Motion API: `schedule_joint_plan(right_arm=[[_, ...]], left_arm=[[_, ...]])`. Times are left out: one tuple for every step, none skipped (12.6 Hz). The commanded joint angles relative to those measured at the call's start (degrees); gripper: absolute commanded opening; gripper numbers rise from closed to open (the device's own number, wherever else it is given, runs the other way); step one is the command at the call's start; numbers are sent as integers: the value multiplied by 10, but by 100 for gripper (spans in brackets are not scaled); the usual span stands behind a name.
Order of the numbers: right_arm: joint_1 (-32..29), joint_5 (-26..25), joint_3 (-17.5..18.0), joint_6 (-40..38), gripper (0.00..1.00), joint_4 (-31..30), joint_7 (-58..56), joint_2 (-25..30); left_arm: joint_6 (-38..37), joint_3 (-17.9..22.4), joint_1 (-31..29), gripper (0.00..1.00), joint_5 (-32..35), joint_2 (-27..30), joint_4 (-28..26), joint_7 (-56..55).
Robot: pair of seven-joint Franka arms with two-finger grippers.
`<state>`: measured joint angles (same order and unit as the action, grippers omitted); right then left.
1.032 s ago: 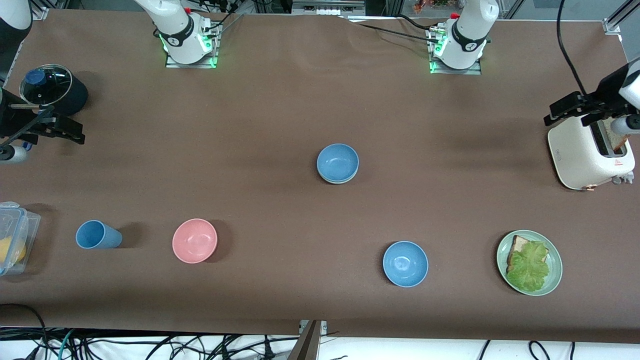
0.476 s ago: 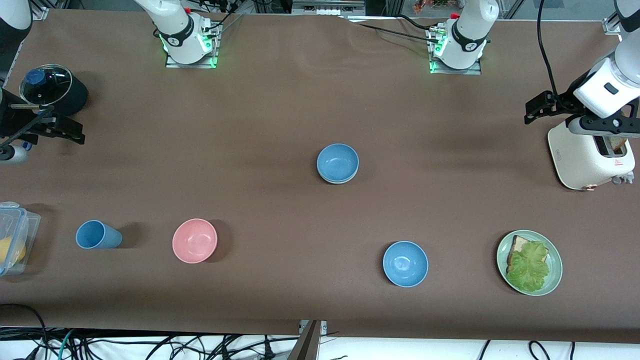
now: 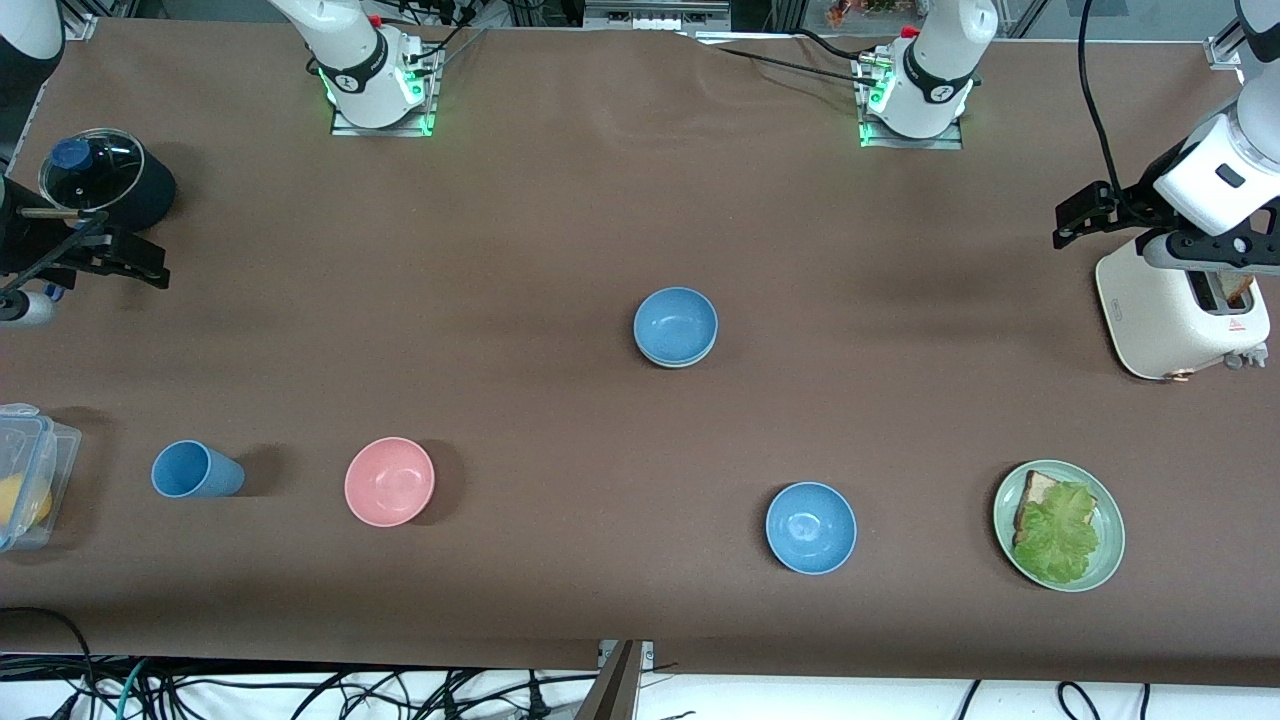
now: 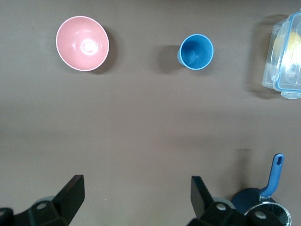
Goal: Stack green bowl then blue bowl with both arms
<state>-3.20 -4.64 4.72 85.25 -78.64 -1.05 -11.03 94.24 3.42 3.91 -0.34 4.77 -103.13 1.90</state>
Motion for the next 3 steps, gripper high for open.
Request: schedule_joint_plan(right_arm=[[0,-4,0,0,100,7,-3,-1],[0,-5,-1,0,100,7,-4,-1],[0,-4,0,0,100,7,-4,-2]], left_arm=[[-14,1,1,100,15,-13,24,9],[-14,1,0,100,15,-13,25,9],[-14,2,-1,100,15,-13,27,9]])
